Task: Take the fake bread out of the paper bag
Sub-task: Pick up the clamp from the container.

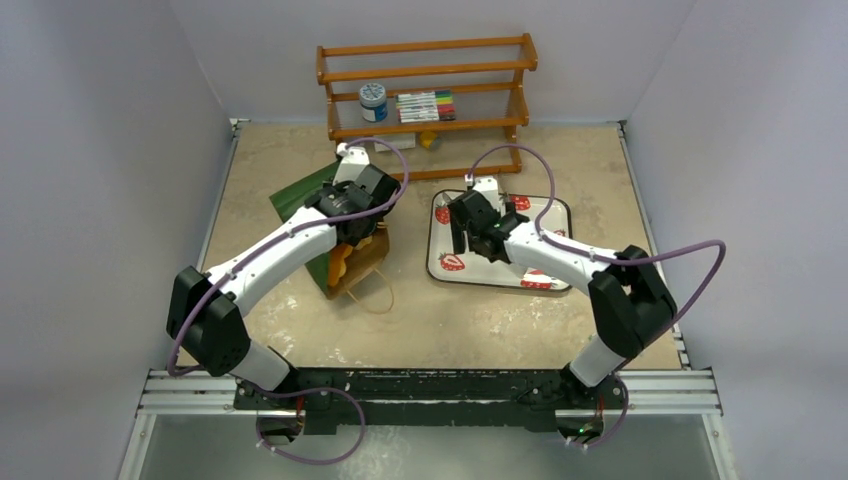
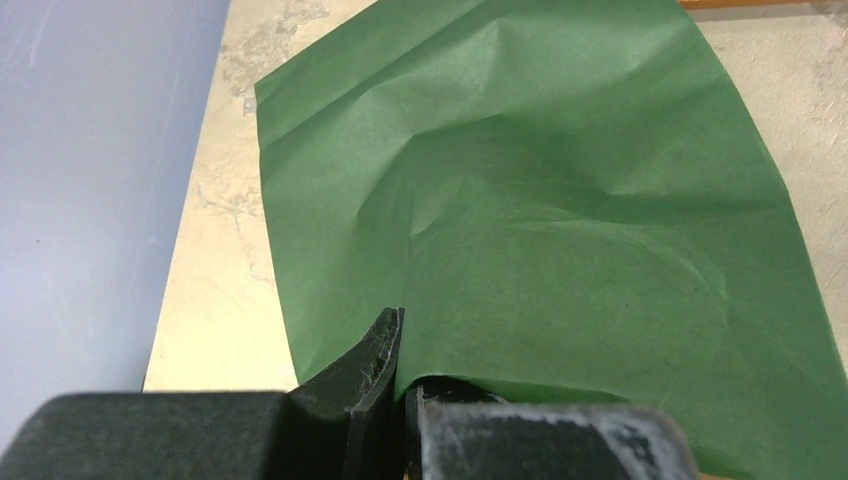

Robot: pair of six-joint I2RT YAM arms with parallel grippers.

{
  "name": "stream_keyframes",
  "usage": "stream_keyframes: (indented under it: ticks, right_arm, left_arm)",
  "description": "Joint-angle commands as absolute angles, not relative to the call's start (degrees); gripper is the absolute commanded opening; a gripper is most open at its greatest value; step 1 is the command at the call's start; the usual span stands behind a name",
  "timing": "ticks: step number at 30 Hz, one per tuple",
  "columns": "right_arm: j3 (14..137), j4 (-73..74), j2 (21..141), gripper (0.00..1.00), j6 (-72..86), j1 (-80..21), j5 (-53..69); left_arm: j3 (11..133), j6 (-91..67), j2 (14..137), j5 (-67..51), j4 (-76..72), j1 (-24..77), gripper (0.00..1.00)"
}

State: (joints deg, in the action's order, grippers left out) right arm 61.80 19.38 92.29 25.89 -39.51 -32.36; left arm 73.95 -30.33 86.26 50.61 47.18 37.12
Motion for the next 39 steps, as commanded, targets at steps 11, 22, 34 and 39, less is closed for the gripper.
stream_keyframes:
  ticks: [11, 22, 34, 39]
  right_arm:
    - [60.3, 18.4, 92.3, 1.0, 23.8, -30.7, -31.1]
    - [57.1, 14.6, 89.6, 1.0, 17.3, -28.0, -20.9]
    - [57.9, 14.2, 91.0, 1.0, 13.4, -24.5, -13.5]
    - [58.5, 14.6, 92.5, 1.0, 11.7, -23.8, -10.1]
  left_arm:
    - [77.9, -26.7, 86.6, 47.6, 42.7, 32.7, 0.0]
    - [80.4, -27.1, 87.4, 45.9, 43.1, 31.6, 0.0]
    - [81.3, -28.8, 87.8, 45.5, 44.2, 31.6, 0.0]
    - [82.3, -29.2, 88.1, 45.3, 44.8, 31.6, 0.0]
